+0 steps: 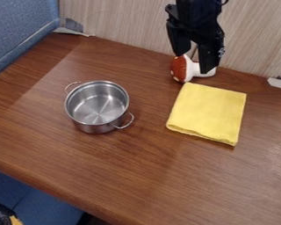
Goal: Move the red and white object to the upper left side of the table
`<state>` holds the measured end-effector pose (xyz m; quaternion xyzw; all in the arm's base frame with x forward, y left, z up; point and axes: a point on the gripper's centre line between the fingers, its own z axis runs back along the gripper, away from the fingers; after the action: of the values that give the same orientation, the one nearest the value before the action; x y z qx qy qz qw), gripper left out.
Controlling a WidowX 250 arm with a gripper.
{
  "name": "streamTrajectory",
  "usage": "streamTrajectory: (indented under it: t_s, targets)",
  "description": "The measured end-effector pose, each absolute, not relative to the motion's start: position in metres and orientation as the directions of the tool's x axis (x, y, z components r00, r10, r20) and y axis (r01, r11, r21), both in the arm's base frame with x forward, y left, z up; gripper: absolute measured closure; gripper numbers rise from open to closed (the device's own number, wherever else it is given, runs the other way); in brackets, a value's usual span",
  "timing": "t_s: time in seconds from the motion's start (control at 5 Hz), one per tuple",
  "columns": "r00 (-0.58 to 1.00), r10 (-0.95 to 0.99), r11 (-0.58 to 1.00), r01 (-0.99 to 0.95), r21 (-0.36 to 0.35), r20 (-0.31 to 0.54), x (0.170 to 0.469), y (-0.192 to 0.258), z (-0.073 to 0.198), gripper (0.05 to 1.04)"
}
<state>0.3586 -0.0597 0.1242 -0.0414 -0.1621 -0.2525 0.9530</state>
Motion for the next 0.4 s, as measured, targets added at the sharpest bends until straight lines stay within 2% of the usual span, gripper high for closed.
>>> streamTrajectory:
  t_s: [0.2, 0.4]
  targets:
    - [0.832, -0.464, 0.872, 0.489, -0.008, 0.303, 0.359, -0.059, 0.114, 0.083]
    - [0.853, -0.441, 0.891, 0.454, 0.02, 0.277, 0.378, -0.05, 0.104, 0.084]
